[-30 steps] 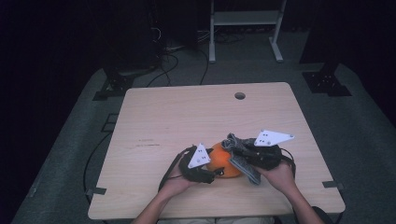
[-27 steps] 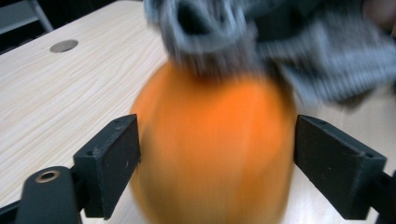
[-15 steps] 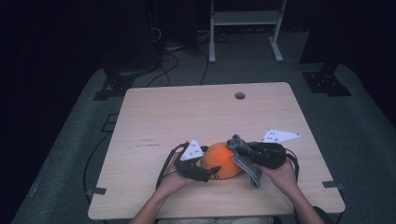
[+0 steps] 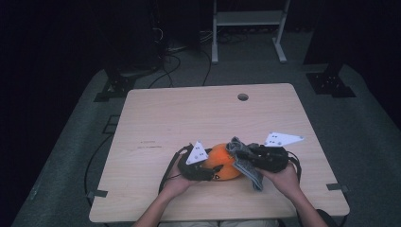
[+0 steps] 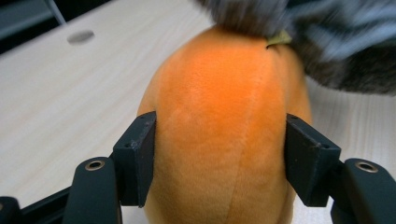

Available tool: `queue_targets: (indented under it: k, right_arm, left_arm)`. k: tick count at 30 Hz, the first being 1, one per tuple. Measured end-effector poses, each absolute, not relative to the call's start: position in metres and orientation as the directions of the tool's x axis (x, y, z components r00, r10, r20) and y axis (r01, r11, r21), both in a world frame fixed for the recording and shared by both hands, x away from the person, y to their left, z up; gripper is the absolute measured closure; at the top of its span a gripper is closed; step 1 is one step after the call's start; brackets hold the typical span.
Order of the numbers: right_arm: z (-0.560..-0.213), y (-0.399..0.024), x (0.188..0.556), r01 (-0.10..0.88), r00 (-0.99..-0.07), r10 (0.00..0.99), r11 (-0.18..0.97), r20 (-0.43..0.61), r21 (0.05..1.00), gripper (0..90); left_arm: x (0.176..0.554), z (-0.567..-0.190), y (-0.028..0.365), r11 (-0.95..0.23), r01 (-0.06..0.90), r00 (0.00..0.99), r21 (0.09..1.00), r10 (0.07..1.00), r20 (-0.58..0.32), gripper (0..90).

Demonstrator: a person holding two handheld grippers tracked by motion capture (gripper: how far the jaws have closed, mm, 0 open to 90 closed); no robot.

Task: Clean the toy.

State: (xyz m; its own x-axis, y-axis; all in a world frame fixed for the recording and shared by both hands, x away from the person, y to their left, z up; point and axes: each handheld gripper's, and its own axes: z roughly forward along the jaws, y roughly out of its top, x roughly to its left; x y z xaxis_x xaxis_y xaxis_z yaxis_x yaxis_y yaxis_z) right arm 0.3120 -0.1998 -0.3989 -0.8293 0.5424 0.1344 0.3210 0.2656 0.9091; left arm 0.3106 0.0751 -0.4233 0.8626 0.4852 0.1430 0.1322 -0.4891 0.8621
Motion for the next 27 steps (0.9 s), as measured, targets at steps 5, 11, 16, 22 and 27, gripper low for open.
queue_targets:
  k: [5, 11, 16, 22, 27]
  right_arm:
    - [-0.405, -0.201, 0.32, 0.351, -0.814, 0.557, 0.251, 0.162, 0.902, 76.8]
    - [-0.409, -0.194, 0.319, 0.362, -0.82, 0.546, 0.261, 0.172, 0.895, 76.9]
    - [-0.407, -0.19, 0.315, 0.336, -0.836, 0.529, 0.283, 0.146, 0.898, 76.7]
    - [-0.411, -0.202, 0.322, 0.399, -0.803, 0.558, 0.243, 0.209, 0.884, 76.7]
    - [-0.41, -0.197, 0.32, 0.384, -0.813, 0.548, 0.247, 0.198, 0.89, 76.6]
  left_arm:
    - [0.312, -0.424, 0.076, -0.489, 0.13, 0.861, 0.862, 0.487, 0.146, 34.8]
    - [0.319, -0.423, 0.081, -0.396, 0.241, 0.857, 0.886, 0.516, -0.003, 13.9]
    - [0.319, -0.429, 0.083, -0.402, 0.238, 0.856, 0.884, 0.517, 0.004, 29.7]
    - [0.32, -0.426, 0.084, -0.394, 0.251, 0.862, 0.884, 0.507, -0.019, 18.2]
    - [0.32, -0.429, 0.078, -0.427, 0.212, 0.861, 0.879, 0.508, 0.039, 28.3]
